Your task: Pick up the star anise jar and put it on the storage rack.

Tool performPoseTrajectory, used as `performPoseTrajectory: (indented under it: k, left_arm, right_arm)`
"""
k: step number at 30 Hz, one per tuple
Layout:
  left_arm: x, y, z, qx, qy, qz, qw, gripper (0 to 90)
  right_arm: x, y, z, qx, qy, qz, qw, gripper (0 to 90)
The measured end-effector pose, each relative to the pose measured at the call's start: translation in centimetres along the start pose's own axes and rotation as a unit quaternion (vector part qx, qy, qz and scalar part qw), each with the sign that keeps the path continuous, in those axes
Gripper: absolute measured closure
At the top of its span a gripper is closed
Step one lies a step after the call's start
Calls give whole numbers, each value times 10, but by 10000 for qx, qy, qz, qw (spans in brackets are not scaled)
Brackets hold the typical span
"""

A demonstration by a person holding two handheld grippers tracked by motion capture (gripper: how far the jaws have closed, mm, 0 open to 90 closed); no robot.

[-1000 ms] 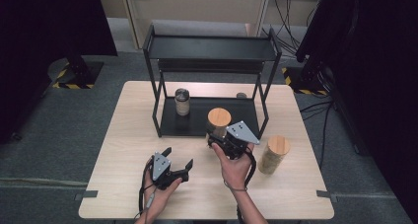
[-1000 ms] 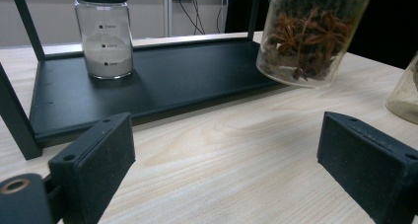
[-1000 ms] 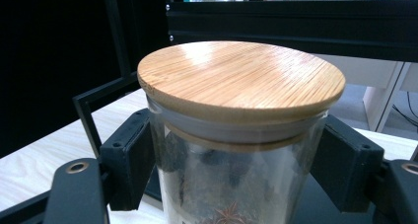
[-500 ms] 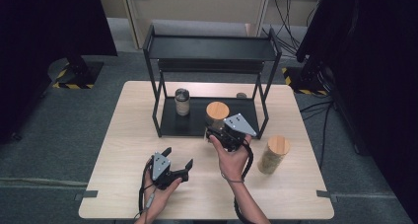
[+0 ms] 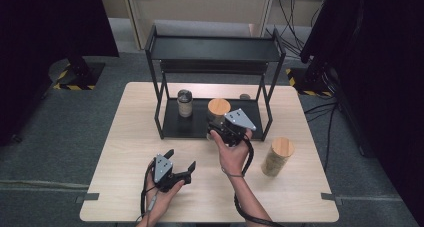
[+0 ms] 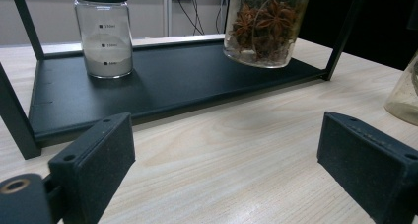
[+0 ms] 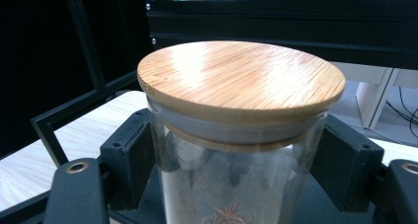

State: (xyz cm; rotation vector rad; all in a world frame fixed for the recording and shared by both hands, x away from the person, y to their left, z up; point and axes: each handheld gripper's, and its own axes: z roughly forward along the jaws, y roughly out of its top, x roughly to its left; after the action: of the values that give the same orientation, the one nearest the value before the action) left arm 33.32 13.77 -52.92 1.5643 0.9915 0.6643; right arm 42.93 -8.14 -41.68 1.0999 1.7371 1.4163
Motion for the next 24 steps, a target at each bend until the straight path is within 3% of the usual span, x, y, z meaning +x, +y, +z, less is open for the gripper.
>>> performPoseTrajectory:
  k: [24]
  left_arm:
    - [0,0,0,-13,-14,26,10000,66]
  right_arm:
    - [-8,4,36,179,-132,88,9997,255]
